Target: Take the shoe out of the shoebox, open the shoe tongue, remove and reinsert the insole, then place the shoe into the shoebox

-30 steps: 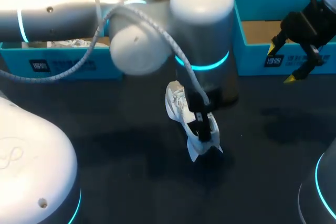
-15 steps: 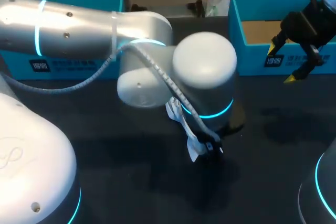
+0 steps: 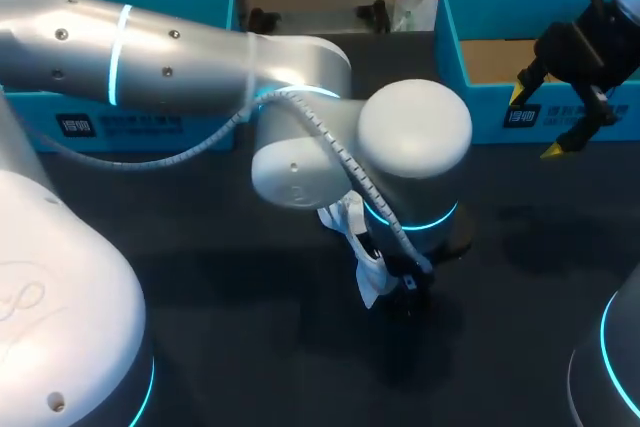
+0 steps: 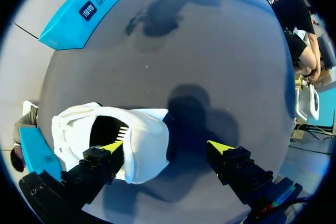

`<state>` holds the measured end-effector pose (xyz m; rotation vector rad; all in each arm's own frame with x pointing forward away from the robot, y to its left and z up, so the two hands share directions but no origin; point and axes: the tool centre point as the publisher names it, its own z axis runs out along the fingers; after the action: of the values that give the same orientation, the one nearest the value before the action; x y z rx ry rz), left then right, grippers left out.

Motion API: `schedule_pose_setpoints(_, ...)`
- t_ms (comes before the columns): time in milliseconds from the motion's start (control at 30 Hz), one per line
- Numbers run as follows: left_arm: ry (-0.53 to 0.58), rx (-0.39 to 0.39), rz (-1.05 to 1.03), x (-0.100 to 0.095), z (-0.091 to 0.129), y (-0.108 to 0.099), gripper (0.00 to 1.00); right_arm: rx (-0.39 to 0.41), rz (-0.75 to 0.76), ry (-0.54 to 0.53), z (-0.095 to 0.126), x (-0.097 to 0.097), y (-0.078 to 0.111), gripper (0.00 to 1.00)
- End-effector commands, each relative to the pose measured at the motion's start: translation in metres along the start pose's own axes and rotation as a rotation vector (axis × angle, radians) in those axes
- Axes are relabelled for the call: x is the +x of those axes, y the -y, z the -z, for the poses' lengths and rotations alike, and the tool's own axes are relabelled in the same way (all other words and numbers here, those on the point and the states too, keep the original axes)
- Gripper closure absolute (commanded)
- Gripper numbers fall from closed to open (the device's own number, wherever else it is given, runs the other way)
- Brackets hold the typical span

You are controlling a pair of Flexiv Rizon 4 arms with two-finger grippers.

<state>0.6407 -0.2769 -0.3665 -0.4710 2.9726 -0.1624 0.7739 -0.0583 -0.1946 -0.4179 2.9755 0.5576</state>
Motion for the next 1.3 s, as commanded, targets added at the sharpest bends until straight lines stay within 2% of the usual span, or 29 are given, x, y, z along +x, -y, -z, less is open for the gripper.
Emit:
schedule_pose_setpoints(33,-0.024,-0.008,-0.004,-0.009,-0.010,0.003,0.00,0.002,0.000,-0.003,-0.001,-0.002,0.000,0.00)
schedule_pose_setpoints(133,-0.044,-0.014,-0.009,-0.012,-0.014,0.003,0.00,0.002,0.000,-0.003,-0.001,-0.002,0.000,0.00)
schedule_pose_setpoints(267,-0.066,-0.033,-0.005,-0.016,-0.020,0.004,0.07,0.002,0.000,-0.003,-0.001,-0.002,0.000,0.00)
schedule_pose_setpoints(333,-0.067,-0.040,-0.005,-0.016,-0.021,0.005,0.20,0.002,0.000,-0.003,-0.001,-0.002,0.000,0.00)
schedule_pose_setpoints(367,-0.069,-0.042,-0.009,-0.016,-0.021,0.005,0.22,0.002,0.000,-0.003,-0.001,-0.002,0.000,0.00)
schedule_pose_setpoints(400,-0.067,-0.045,-0.012,-0.015,-0.023,0.005,0.30,0.002,0.000,-0.003,-0.001,-0.002,0.000,0.00)
schedule_pose_setpoints(467,-0.076,-0.060,-0.021,-0.013,-0.025,0.005,0.36,0.002,0.000,-0.003,-0.001,-0.002,0.000,0.00)
schedule_pose_setpoints(533,-0.089,-0.074,-0.019,-0.012,-0.028,0.006,0.47,0.002,0.000,-0.003,-0.001,-0.002,0.000,0.00)
schedule_pose_setpoints(633,-0.106,-0.086,-0.019,-0.011,-0.031,0.006,0.53,0.002,0.000,-0.003,-0.001,-0.002,0.000,0.00)
schedule_pose_setpoints(667,-0.111,-0.090,-0.019,-0.011,-0.032,0.005,0.59,0.002,0.000,-0.003,-0.001,-0.002,0.000,0.00)
schedule_pose_setpoints(800,-0.128,-0.111,-0.024,-0.007,-0.033,0.002,0.71,0.002,0.000,-0.003,-0.001,-0.002,0.000,0.00)
schedule_pose_setpoints(833,-0.133,-0.116,-0.023,-0.007,-0.033,0.001,0.80,0.002,0.000,-0.003,-0.001,-0.002,0.000,0.00)
schedule_pose_setpoints(867,-0.138,-0.122,-0.022,-0.007,-0.033,0.000,0.84,0.002,0.000,-0.003,-0.001,-0.002,0.000,0.00)
schedule_pose_setpoints(900,-0.153,-0.132,-0.024,-0.007,-0.031,-0.001,0.98,0.002,0.000,-0.003,-0.001,-0.002,0.000,0.00)
schedule_pose_setpoints(1067,-0.203,-0.159,-0.031,-0.009,-0.015,-0.005,1.00,0.002,0.000,-0.003,-0.001,-0.002,0.000,0.00)
schedule_pose_setpoints(1200,-0.211,-0.196,-0.030,-0.015,0.015,-0.008,1.00,0.002,0.000,-0.003,-0.001,-0.002,0.000,0.00)
schedule_pose_setpoints(1300,-0.224,-0.191,-0.046,-0.019,0.036,-0.009,1.00,0.002,0.000,-0.003,-0.001,-0.002,0.000,0.00)
